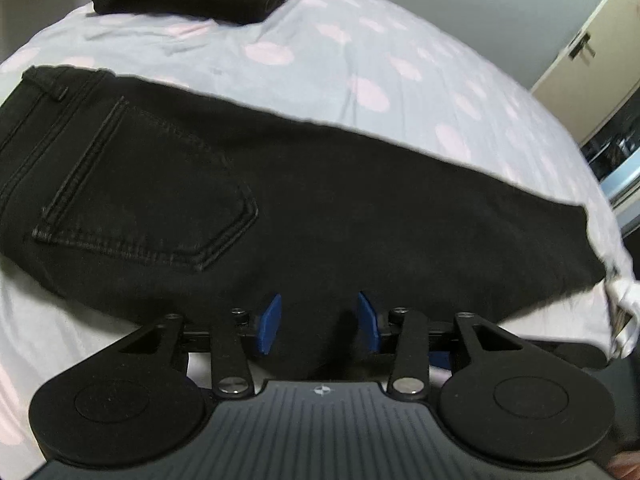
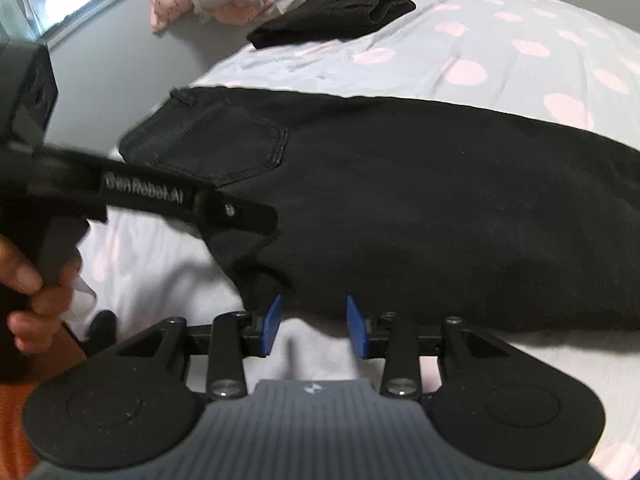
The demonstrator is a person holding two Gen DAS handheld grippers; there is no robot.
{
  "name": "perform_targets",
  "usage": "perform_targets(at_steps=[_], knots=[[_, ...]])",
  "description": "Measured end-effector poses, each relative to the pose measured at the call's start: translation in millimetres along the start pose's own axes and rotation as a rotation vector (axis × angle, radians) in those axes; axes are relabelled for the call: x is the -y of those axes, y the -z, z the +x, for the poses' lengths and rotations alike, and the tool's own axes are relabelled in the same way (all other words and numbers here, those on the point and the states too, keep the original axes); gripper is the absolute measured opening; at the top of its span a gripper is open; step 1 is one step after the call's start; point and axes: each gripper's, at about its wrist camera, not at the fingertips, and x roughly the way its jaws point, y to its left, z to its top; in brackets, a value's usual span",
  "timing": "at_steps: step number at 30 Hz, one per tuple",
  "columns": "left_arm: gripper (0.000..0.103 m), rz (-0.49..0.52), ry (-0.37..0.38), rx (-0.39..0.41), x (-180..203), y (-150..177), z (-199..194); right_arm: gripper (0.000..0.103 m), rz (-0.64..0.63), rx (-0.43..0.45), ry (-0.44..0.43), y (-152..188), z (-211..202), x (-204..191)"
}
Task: Fold clothes
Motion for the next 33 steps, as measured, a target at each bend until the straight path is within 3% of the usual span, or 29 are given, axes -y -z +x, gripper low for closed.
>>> perform_targets(at_steps=[4,7,10,14,19,24,33], knots=[[0.048,0.005,0.006,0.040,-1,1,-6,0.027,-0.016,-0.026,0.069,-4,15,-5],[0.048,-0.011,0.024,0.045,-6,3,-13,0.021,-0.006,0.004,0.075,-7,16,-5],[0.060,-0.003,0.049,0.021,-3,2,-16,0.014,0.016,0.094,0.060,-11,9,-2],[0.068,-0.003,0.102,-0.026,-1,4,-15,0.014,0.056,0.228,0.049,-16,-5,9],[0.068,-0.009,0.093,-0.101,-3,5,0,0.017,0.142,0.204,0.016,-19,1,26],[0.069,0.098,0.108,-0.163,17,12,8,0.018,0.150,0.228,0.022,-16,-6,27],[0.078,0.324,0.014,-0.250,53,27,17,0.020,0.301,0.156,0.038,0,-18,53]])
